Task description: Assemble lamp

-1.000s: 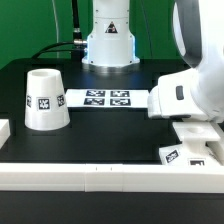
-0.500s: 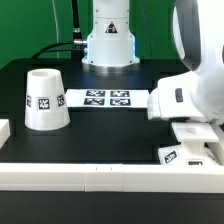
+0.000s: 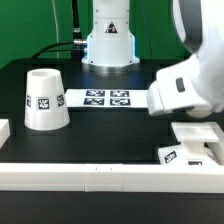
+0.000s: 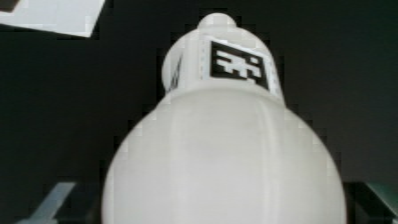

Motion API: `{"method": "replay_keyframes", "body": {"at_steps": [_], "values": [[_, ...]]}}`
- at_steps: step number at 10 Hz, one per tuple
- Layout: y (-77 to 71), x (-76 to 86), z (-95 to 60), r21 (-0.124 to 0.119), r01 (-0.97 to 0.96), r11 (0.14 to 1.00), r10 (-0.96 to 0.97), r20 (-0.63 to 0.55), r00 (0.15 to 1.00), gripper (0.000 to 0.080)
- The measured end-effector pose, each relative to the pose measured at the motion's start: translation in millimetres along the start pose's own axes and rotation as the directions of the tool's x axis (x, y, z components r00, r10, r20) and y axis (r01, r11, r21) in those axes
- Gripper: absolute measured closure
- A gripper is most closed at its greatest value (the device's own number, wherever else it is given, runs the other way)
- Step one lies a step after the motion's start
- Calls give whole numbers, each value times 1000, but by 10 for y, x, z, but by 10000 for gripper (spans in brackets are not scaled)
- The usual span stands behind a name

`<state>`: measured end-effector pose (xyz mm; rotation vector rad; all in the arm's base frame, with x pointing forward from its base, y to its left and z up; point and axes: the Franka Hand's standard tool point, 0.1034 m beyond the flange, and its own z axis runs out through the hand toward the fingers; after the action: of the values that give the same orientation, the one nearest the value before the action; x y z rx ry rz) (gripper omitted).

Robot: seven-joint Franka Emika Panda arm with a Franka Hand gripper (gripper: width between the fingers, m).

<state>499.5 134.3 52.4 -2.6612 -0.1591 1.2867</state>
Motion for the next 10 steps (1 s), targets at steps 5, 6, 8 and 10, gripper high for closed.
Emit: {"method": "replay_keyframes", "body": {"at_steps": [5,6,8,10], "values": [[67,-173,-481,11,26,1000,-25,-74,997,222],[69,-88,-540,8,25,1000,-23,-139,990,222],[94,-75,-600,-10,9,1000,-12,-321,947,222],[151,-156,-831,-23,15,1000,-24,-440,898,222]]}}
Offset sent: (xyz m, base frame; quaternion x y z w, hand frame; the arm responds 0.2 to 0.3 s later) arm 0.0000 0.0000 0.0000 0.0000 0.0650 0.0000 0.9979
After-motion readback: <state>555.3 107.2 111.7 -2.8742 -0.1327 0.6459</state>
